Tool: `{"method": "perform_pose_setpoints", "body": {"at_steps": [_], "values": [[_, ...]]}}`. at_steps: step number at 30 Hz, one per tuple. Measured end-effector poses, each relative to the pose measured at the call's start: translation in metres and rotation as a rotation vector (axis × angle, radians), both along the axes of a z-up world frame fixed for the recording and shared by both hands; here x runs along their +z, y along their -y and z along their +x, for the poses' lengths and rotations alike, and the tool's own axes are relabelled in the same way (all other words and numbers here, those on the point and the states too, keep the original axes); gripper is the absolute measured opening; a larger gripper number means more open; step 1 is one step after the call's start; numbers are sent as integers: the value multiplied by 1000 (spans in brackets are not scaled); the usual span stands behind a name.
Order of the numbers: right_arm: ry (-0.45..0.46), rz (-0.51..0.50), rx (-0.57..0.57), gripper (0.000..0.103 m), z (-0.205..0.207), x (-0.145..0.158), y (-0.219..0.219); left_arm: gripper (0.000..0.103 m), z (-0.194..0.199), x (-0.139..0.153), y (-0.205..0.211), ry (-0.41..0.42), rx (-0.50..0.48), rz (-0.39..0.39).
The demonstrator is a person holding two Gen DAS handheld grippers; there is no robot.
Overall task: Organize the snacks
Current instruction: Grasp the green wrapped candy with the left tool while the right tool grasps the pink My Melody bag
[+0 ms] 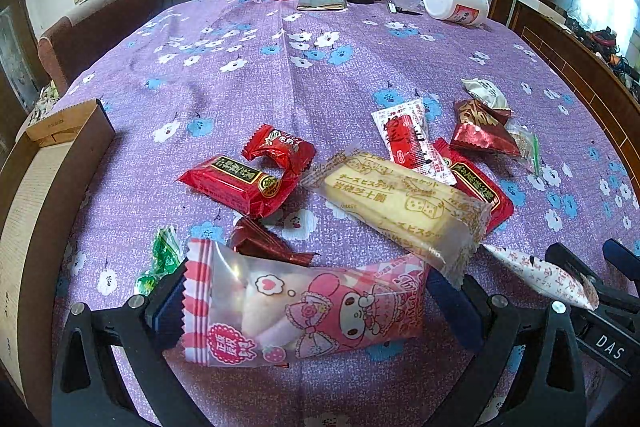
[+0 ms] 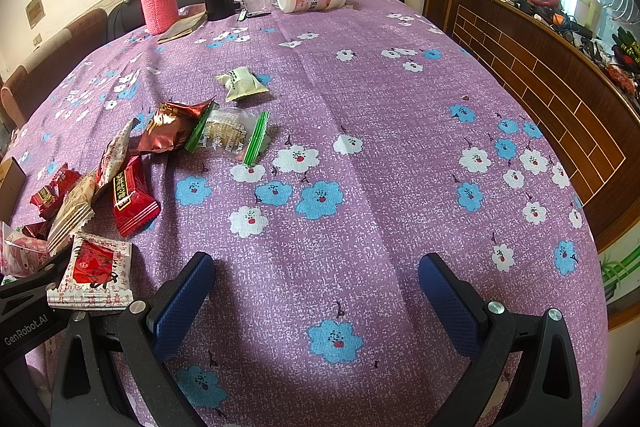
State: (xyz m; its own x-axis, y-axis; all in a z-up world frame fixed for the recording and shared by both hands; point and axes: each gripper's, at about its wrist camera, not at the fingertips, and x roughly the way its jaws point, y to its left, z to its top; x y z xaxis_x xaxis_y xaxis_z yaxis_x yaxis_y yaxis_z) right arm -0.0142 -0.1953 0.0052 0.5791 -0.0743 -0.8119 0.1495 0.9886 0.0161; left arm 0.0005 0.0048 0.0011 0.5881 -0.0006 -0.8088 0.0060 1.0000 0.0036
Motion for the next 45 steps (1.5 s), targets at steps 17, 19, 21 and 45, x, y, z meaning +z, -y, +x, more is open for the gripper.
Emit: {"method": "perform_pose_setpoints", "body": {"at_steps": [17, 19, 21, 45], "values": [[-62, 20, 103, 102, -29, 0, 0, 102, -85, 22, -27, -73, -291, -197], [-60, 23, 117, 102, -36, 0, 1, 102, -107, 42, -41, 32, -285, -174], [-79, 15, 126, 102, -40, 1, 2, 103, -132, 69, -62, 173, -268, -126], [34, 182, 537, 26, -17, 15, -151, 65, -103, 52, -111, 94, -212, -142]]}}
